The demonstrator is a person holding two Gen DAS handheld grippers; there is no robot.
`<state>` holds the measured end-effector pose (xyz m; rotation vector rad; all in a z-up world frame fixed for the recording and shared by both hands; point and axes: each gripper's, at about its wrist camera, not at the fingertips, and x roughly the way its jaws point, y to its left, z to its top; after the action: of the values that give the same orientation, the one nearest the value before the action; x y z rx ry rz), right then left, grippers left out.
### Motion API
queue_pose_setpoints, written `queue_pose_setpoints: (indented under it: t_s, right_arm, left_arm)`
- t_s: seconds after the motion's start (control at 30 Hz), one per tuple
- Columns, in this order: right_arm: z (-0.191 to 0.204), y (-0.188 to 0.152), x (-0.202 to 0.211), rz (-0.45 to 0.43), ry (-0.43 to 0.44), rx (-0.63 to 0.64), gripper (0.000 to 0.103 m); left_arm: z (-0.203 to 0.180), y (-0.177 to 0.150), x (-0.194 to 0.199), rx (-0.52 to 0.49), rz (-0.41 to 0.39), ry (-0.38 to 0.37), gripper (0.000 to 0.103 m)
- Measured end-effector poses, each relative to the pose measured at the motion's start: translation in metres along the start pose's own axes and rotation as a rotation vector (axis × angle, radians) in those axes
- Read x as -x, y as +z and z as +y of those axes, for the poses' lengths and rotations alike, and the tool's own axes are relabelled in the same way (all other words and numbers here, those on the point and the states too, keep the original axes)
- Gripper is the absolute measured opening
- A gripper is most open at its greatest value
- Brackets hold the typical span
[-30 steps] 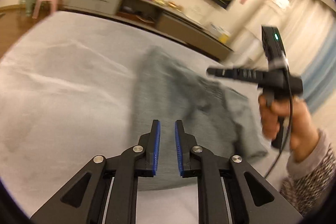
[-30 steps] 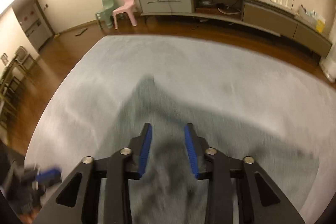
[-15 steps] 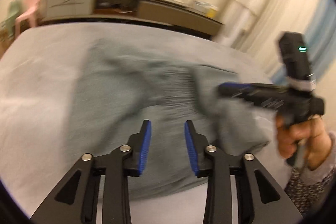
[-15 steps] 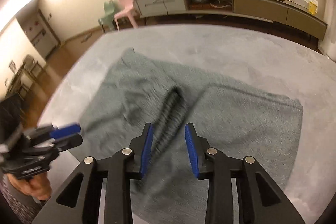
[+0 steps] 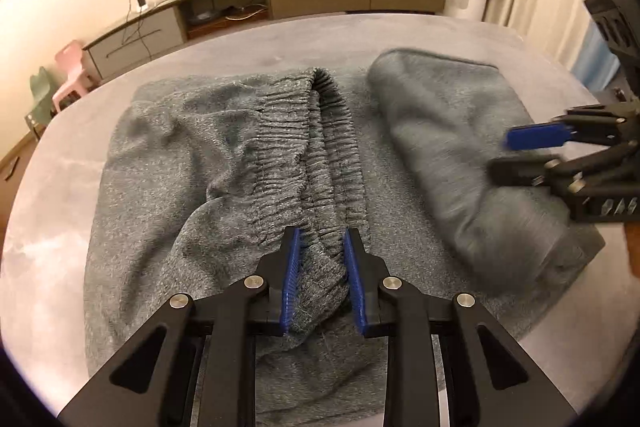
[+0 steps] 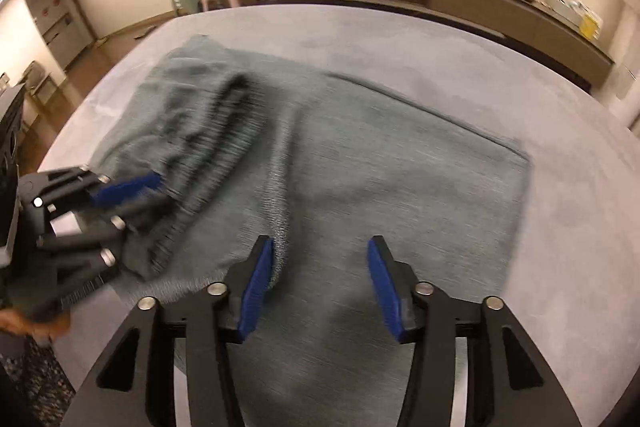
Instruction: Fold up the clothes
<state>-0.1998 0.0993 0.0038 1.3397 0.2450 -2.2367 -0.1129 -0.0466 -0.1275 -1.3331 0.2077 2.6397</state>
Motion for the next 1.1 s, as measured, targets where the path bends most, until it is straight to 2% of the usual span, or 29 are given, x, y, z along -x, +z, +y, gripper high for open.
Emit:
queue_pose_setpoints:
  t_s: [0.07,0.17,0.23,0.27,0.3,0.37,0.43,0.5,0.67,0.7,0.73,0.77,0.83,0.87,0.97,1.0,1.07,1.1]
  right_arm:
    - [-0.015,-0.003,0.004,0.012,0.017,-0.028,0.052]
    - [-0.024,-0.013,0.011,0.030,0.089,-0.075,0.052]
    - [-0.030,-0.020,0.015,0.042,0.137,-0.107,0.052]
    - [-0.035,-0.023,0.016,0.042,0.161,-0.125,0.052]
    - [-0.042,-0.026,0.017,0.029,0.178,-0.147,0.052]
    - [-0.062,-0.033,0.026,-0.011,0.161,-0.216,0.053]
    - [-0.087,-0.039,0.036,-0.054,0.132,-0.301,0.063]
    - [-0.105,-0.045,0.041,-0.075,0.117,-0.364,0.065]
    - [-0.106,-0.050,0.017,-0.020,0.164,-0.405,0.065]
    - [-0.102,-0.050,0.011,-0.011,0.173,-0.404,0.060]
    - [-0.099,-0.051,0.007,-0.007,0.179,-0.401,0.021]
    - [-0.095,-0.052,0.002,-0.002,0.186,-0.397,0.006]
    - [-0.095,-0.053,0.008,-0.035,0.185,-0.400,0.006]
    - [-0.100,-0.052,0.019,-0.064,0.183,-0.405,0.006]
    - [-0.111,-0.051,0.048,-0.137,0.171,-0.416,0.006]
    - [-0.112,-0.053,0.044,-0.120,0.154,-0.412,0.006]
    - [-0.114,-0.056,0.035,-0.088,0.120,-0.404,0.007]
    - [-0.114,-0.058,0.031,-0.071,0.103,-0.400,0.007]
  left_arm:
    - [-0.001,0.000,-0.002,-0.006,0.004,0.030,0.027]
    - [-0.002,0.000,-0.006,-0.015,0.011,0.075,0.027]
    - [0.003,0.003,-0.005,0.026,0.020,0.076,0.027]
    - [0.005,0.004,-0.004,0.053,0.024,0.057,0.027]
    - [0.009,0.006,0.002,0.097,0.020,0.008,0.027]
    - [0.018,0.011,0.021,0.194,-0.008,-0.122,0.028]
    - [0.021,0.015,0.040,0.259,-0.057,-0.247,0.036]
    - [0.016,0.021,0.043,0.283,-0.073,-0.350,0.047]
    - [-0.018,0.028,-0.014,0.257,0.068,-0.353,0.045]
    - [-0.024,0.025,-0.020,0.257,0.074,-0.365,0.039]
    - [-0.027,0.023,-0.024,0.269,0.075,-0.397,0.033]
    - [-0.028,0.021,-0.026,0.289,0.073,-0.441,0.023]
    - [-0.024,0.020,-0.023,0.365,0.041,-0.602,0.018]
    - [-0.020,0.019,-0.026,0.401,0.044,-0.640,0.017]
    - [-0.009,0.011,-0.045,0.490,0.103,-0.647,0.016]
    - [-0.006,0.005,-0.055,0.514,0.133,-0.634,0.011]
    - [-0.008,0.004,-0.052,0.501,0.127,-0.620,0.011]
    - [-0.009,0.005,-0.047,0.491,0.118,-0.625,0.015]
